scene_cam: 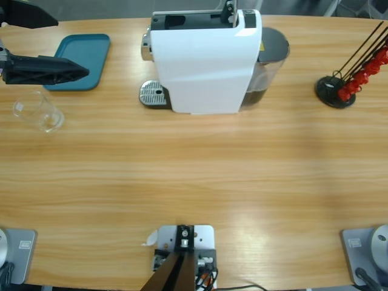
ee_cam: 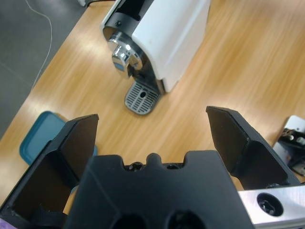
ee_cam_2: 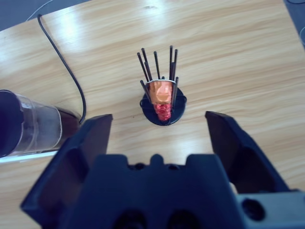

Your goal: Pour coffee

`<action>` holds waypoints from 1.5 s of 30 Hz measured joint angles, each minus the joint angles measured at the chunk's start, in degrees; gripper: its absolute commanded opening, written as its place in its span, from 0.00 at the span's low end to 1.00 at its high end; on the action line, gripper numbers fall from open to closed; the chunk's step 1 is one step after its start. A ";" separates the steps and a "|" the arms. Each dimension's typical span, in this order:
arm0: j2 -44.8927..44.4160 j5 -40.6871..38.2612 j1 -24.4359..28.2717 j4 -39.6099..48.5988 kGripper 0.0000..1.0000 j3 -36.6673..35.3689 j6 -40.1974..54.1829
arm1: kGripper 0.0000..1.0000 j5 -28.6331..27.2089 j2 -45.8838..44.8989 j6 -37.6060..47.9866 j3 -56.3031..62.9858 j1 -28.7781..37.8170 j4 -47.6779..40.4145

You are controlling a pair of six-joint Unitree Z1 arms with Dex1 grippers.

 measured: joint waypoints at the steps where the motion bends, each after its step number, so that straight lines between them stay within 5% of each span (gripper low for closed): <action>1: -0.21 0.07 0.00 0.00 1.00 0.11 -0.34 | 0.85 0.37 0.53 0.00 0.65 -0.03 -0.92; 11: -0.48 0.17 0.00 -0.05 1.00 1.18 -1.81 | 0.79 1.27 4.19 -0.03 5.44 -0.60 -6.49; 15: -0.48 0.17 0.00 -0.06 1.00 1.18 -2.09 | 0.67 1.27 4.75 -0.53 5.44 -0.79 -7.61; 27: -0.48 0.17 0.00 -0.46 1.00 1.46 -2.26 | 0.62 -0.22 6.39 -1.48 5.44 -1.14 -8.51; 30: -0.48 0.17 0.00 -0.46 1.00 1.56 -2.27 | 0.39 -0.89 6.70 -1.67 5.44 -1.43 -8.52; 34: -0.48 0.17 0.00 -0.49 1.00 1.56 -2.62 | 0.25 -0.97 6.81 -2.17 5.44 -2.05 -8.77; 43: -0.48 0.17 0.00 -0.53 1.00 2.00 -3.39 | 0.25 -0.97 6.92 -2.64 5.44 -2.16 -9.49; 45: -0.48 0.17 0.00 -0.55 1.00 2.13 -3.43 | 0.10 -0.97 6.94 -2.65 5.44 -2.17 -9.51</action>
